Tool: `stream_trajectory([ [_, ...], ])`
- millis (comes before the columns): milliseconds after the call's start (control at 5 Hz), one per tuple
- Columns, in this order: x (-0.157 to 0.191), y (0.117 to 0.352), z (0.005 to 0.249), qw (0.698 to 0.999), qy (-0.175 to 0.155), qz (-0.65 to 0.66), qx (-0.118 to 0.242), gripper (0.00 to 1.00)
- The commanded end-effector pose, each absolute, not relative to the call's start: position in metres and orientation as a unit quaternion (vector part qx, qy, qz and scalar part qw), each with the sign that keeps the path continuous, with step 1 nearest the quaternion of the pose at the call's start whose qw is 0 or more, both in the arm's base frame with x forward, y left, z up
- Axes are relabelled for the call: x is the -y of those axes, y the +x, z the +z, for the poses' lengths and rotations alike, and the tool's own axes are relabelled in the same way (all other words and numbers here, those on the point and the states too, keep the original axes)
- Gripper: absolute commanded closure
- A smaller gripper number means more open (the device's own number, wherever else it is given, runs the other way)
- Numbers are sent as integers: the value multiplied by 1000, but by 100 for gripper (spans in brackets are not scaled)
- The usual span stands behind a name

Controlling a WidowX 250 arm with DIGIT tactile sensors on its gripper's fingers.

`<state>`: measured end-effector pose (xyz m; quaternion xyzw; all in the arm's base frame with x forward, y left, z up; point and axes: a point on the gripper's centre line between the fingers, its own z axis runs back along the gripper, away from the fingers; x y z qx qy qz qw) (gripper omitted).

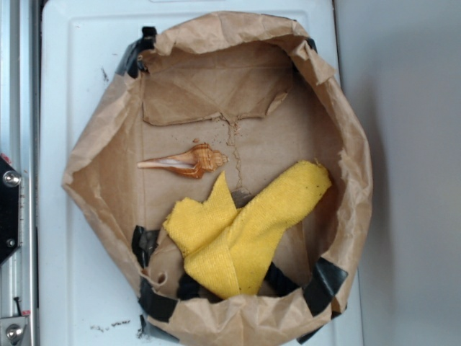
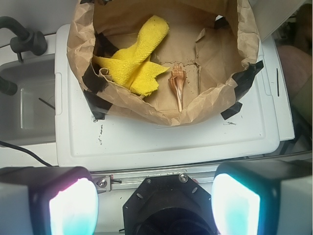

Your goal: Grab the shell.

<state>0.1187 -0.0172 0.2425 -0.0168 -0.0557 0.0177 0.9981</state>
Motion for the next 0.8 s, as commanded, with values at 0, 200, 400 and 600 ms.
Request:
stream_trajectory([
  [0,17,119,242,998,-17,18,56,0],
  [200,17,156,247,998,-39,15,51,0],
  [400,13,186,244,997,-47,3,56,0],
  [600,0,214,237,995,-54,-29,75,0],
])
